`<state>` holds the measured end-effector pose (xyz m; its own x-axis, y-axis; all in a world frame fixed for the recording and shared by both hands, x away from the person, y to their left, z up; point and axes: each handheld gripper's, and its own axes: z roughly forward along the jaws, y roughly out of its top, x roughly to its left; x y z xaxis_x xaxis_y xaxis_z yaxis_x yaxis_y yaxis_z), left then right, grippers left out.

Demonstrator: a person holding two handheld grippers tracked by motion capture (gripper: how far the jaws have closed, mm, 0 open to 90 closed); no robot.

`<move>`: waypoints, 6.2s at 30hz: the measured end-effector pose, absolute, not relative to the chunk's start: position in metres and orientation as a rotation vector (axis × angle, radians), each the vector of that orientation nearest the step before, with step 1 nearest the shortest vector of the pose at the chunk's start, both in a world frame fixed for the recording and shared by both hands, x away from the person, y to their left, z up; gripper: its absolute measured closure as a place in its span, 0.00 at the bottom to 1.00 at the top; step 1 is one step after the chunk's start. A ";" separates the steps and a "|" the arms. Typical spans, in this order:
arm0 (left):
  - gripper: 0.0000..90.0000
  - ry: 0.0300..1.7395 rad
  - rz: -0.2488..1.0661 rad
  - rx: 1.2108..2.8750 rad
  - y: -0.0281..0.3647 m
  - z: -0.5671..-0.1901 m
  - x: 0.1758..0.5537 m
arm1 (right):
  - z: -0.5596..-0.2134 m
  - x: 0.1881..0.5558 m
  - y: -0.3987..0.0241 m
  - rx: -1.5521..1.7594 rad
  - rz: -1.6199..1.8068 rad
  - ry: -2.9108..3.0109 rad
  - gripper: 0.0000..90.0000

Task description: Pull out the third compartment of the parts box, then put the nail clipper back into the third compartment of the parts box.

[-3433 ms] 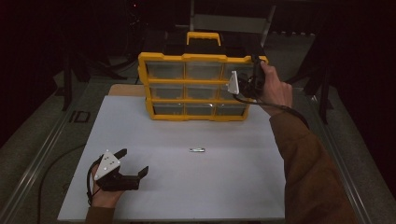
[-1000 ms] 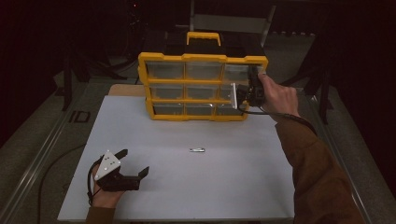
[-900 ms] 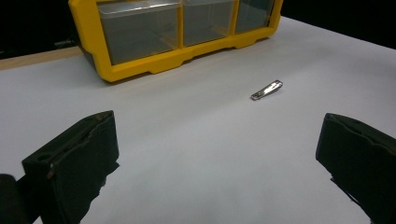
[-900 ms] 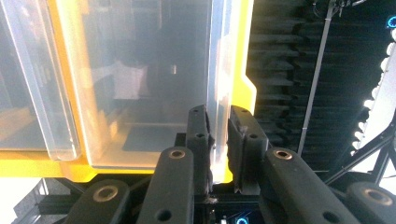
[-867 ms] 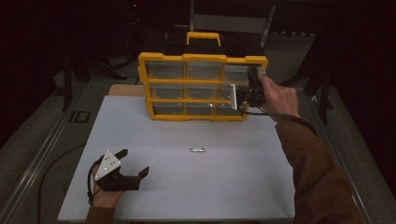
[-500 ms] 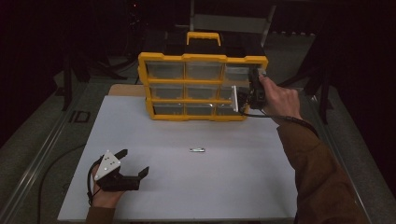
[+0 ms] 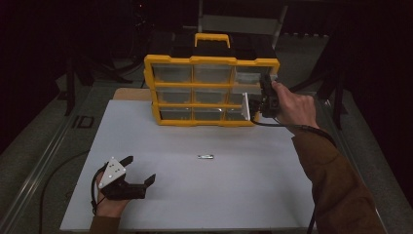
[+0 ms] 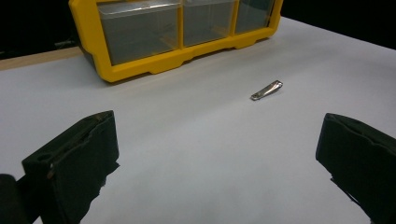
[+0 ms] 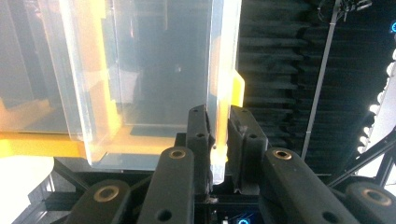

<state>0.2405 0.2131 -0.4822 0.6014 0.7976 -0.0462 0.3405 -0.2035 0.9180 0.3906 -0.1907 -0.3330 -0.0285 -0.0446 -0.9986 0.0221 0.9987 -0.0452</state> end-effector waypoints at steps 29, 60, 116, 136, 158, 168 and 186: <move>0.00 0.927 0.552 1.790 0.213 -0.482 0.240 | -0.332 0.357 -0.200 -0.035 -0.018 1.620 0.88; 0.00 0.928 0.550 1.792 0.213 -0.482 0.240 | -0.335 0.339 -0.200 -0.050 -0.007 1.627 0.87; 0.00 0.928 0.544 1.803 0.212 -0.483 0.241 | -0.359 0.322 -0.174 0.496 0.805 1.737 0.10; 0.00 0.928 0.544 1.802 0.212 -0.483 0.241 | -0.374 0.328 -0.170 0.561 0.972 1.993 0.10; 0.00 0.927 0.538 1.801 0.212 -0.484 0.241 | -0.391 0.357 -0.162 0.576 1.024 2.277 0.14; 0.00 0.925 0.537 1.804 0.211 -0.484 0.240 | -0.405 0.376 -0.155 0.583 0.983 2.428 0.13; 0.00 0.925 0.533 1.801 0.212 -0.484 0.241 | -0.427 0.392 -0.137 0.546 0.846 2.585 0.14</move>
<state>0.2406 0.2118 -0.4840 0.6100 0.7906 -0.0543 0.3492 -0.2066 0.9140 0.3925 -0.1371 -0.4271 -0.8585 0.4640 -0.2185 0.2449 0.7452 0.6203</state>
